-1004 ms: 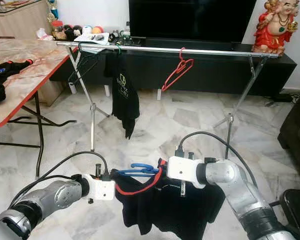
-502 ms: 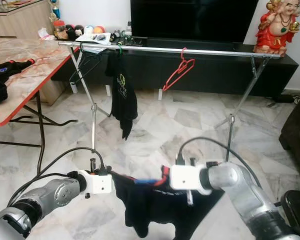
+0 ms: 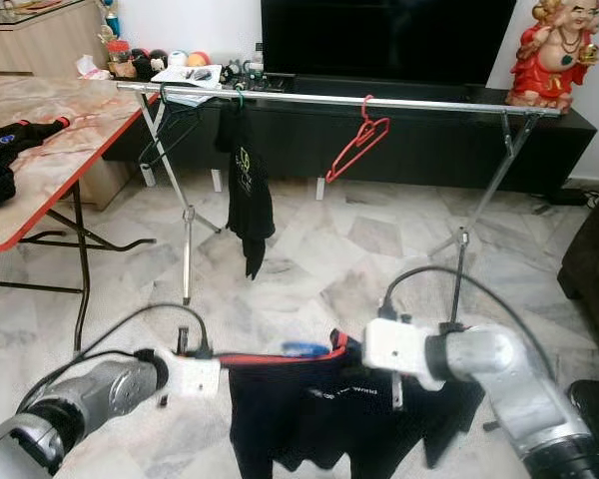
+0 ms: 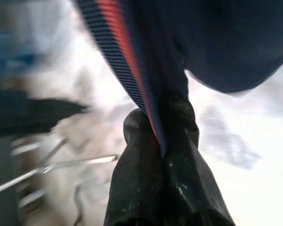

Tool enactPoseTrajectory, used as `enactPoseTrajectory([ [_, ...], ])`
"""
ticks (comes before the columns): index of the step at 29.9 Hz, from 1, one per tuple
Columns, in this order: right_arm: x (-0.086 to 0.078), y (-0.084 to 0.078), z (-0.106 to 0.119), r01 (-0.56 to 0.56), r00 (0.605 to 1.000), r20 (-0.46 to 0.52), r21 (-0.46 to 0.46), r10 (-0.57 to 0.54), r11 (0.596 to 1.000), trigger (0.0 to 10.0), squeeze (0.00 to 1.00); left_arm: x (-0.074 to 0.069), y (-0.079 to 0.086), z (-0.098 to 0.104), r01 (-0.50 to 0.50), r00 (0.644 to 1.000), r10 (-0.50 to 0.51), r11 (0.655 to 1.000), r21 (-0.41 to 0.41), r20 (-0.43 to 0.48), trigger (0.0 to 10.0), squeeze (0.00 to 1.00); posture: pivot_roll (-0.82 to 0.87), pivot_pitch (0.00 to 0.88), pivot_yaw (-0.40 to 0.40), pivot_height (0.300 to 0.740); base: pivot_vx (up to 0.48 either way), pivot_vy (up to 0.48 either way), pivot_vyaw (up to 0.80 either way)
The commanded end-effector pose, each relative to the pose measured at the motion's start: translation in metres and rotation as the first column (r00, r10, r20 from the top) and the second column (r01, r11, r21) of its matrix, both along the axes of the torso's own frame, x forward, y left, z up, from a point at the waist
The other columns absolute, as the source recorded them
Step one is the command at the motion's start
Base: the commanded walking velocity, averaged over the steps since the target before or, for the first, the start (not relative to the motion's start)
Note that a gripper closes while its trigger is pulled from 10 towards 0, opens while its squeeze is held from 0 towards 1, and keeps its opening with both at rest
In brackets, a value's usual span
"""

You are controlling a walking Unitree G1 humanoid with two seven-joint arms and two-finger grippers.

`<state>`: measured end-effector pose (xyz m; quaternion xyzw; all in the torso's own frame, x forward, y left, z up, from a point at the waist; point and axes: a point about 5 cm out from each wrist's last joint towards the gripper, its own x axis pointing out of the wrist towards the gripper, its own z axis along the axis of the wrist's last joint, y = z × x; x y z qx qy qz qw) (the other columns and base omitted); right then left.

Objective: Hang hanger

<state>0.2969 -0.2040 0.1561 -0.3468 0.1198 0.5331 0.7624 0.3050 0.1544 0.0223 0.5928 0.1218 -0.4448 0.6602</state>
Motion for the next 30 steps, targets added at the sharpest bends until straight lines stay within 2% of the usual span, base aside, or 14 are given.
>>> enactPoseTrajectory([
  [1,0.007,-0.018,0.026,0.075,0.993,0.091,0.023,-0.076,0.997,10.0,0.00,-0.011,0.025,-0.013,-0.021,0.996,0.031,0.993,0.114,-0.089,0.0,0.00,-0.04,0.043,-0.003,0.740,0.000,0.000,0.00],
  [2,0.010,-0.024,0.025,0.115,0.986,0.122,-0.021,-0.112,0.993,10.0,0.00,-0.016,0.023,-0.016,-0.010,0.990,0.023,0.996,0.093,-0.140,0.0,0.00,-0.04,0.044,-0.001,0.740,0.000,0.000,0.00],
  [4,0.011,-0.026,0.021,0.132,0.983,0.135,-0.055,-0.123,0.990,10.0,0.00,-0.017,0.020,-0.015,-0.004,0.988,0.015,0.998,0.070,-0.156,0.0,0.00,-0.04,0.044,-0.001,0.740,0.000,0.000,0.00],
  [7,0.011,-0.023,0.017,0.130,0.984,0.133,-0.054,-0.122,0.990,10.0,0.00,-0.016,0.017,-0.014,-0.004,0.987,0.012,0.999,0.053,-0.162,0.0,0.00,-0.04,0.044,-0.001,0.740,0.000,0.000,0.00],
  [9,0.009,-0.006,0.012,0.099,0.988,0.117,0.013,-0.100,0.995,10.0,0.00,-0.013,0.015,-0.010,-0.020,0.988,0.023,1.000,0.020,-0.155,0.2,0.00,-0.03,0.043,-0.001,0.740,0.000,0.000,0.00],
  [10,0.009,-0.006,0.012,0.099,0.988,0.117,0.013,-0.100,0.995,10.0,0.00,-0.013,0.015,-0.010,-0.020,0.988,0.023,1.000,0.020,-0.155,0.2,0.00,-0.03,0.043,-0.001,0.740,0.000,0.000,0.00],
  [11,0.009,-0.001,0.009,0.090,0.990,0.111,0.021,-0.092,0.996,10.0,0.00,-0.010,0.012,-0.006,-0.032,0.990,0.030,0.999,-0.014,-0.139,4.4,0.00,-0.03,0.042,0.000,0.740,0.000,0.000,0.00],
  [12,0.009,0.004,0.004,0.080,0.991,0.108,0.011,-0.081,0.997,10.0,0.00,-0.005,0.008,0.000,-0.062,0.990,0.051,0.995,-0.080,-0.133,10.0,0.00,-0.03,0.042,0.000,0.740,0.000,0.000,0.00],
  [13,0.009,0.004,0.004,0.080,0.991,0.108,0.011,-0.081,0.997,10.0,0.00,-0.005,0.008,0.000,-0.062,0.990,0.051,0.995,-0.080,-0.133,10.0,0.00,-0.03,0.042,0.000,0.740,0.000,0.000,0.00],
  [14,0.009,0.008,-0.004,0.071,0.992,0.106,-0.024,-0.068,0.997,10.0,0.00,0.000,0.005,0.006,-0.091,0.987,0.070,0.985,-0.148,-0.145,10.0,0.00,-0.03,0.042,0.000,0.740,0.000,0.000,0.00],
  [15,0.009,0.009,-0.007,0.066,0.992,0.107,-0.035,-0.062,0.997,10.0,0.00,0.001,0.004,0.009,-0.093,0.987,0.069,0.983,-0.161,-0.147,10.0,0.67,-0.03,0.041,-0.003,0.740,0.000,0.000,0.00],
  [16,0.009,0.011,-0.010,0.063,0.993,0.106,-0.038,-0.058,0.997,10.0,0.00,0.003,0.003,0.013,-0.095,0.984,0.064,0.979,-0.182,-0.167,10.0,1.00,-0.03,0.041,-0.005,0.740,0.000,0.000,0.00],
  [25,0.016,0.018,-0.029,0.089,0.990,0.121,-0.087,-0.078,0.992,10.0,0.00,0.009,0.004,0.036,-0.086,0.951,0.000,0.961,-0.264,-0.310,10.0,1.00,-0.02,0.038,-0.012,0.740,0.000,0.000,0.00],
  [30,0.008,0.029,-0.034,-0.002,0.998,0.056,-0.061,0.005,0.998,10.0,0.00,0.018,-0.005,0.065,-0.104,0.950,-0.037,0.899,-0.426,-0.309,10.0,1.00,-0.01,0.036,-0.014,0.740,0.000,0.000,0.00],
])
